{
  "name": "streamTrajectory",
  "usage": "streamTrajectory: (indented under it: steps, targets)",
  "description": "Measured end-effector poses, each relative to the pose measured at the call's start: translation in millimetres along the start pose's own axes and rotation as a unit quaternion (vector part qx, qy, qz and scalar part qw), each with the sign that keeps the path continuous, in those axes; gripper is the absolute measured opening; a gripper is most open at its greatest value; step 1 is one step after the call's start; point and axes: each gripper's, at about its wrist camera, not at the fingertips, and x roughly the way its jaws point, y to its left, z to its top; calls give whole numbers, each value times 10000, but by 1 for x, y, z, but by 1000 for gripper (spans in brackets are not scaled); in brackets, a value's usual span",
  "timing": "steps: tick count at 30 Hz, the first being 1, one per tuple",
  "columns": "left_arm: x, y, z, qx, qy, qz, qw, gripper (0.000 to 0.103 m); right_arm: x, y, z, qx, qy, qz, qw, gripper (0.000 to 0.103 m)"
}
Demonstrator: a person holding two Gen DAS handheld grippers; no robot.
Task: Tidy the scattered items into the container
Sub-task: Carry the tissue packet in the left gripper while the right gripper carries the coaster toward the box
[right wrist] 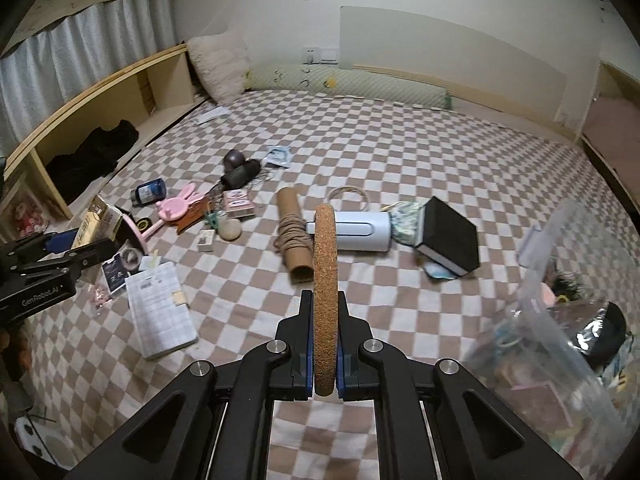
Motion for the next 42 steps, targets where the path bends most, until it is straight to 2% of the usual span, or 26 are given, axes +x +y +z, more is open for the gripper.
streamTrajectory:
  steps: [13,23,42]
  targets:
    - [-6,-65,25,365,-253,-317,9985,54,-35,-50,2,312,-334,-241,9987,9]
    - [0,-116,42,562,-326,-526,9965,54,-54,-104,-1,849,-592,-366,9940,9]
    - [11,-200,69,808,-531,-1024,9900,54,-85,-200,-25,1856,-880,-853,9750,9]
